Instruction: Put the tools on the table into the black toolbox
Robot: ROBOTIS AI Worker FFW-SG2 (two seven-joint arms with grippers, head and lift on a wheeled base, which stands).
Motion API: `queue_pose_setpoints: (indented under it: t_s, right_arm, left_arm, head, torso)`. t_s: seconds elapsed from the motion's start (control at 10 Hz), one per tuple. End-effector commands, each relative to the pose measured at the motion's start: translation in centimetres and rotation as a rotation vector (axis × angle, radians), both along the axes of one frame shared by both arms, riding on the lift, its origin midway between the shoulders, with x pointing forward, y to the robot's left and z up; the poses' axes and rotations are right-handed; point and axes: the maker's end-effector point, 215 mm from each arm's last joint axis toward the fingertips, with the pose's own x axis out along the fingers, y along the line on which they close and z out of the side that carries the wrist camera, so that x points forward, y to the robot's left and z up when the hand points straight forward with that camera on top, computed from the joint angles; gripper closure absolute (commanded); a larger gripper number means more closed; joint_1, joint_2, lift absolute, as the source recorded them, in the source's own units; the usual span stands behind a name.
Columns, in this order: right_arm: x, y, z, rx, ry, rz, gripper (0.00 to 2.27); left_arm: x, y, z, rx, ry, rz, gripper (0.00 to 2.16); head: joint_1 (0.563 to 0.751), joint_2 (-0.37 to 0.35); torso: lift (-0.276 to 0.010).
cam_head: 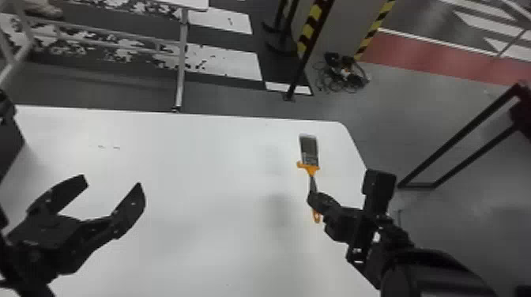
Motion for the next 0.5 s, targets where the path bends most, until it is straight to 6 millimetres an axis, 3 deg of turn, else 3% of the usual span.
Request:
queue_pose_setpoints:
  t_s: [0.0, 0.4]
  right_arm:
    - [0.1, 1.9, 1.0, 0.003, -0.027, 0.039, 2.24]
    - [0.1, 7.3, 2.3, 0.013, -0.077, 0.138, 2.24]
  left_arm:
    - [-0.1, -1.3, -0.2, -0.048, 0.064, -0.036, 0.03]
    - [-1.1, -5.6, 0.1, -0.169, 0.209, -0.161, 0.03]
  head:
    - [0.695, -0.312]
    - [0.695, -0.295]
  torso:
    - [-0.075]
    - [-0.075]
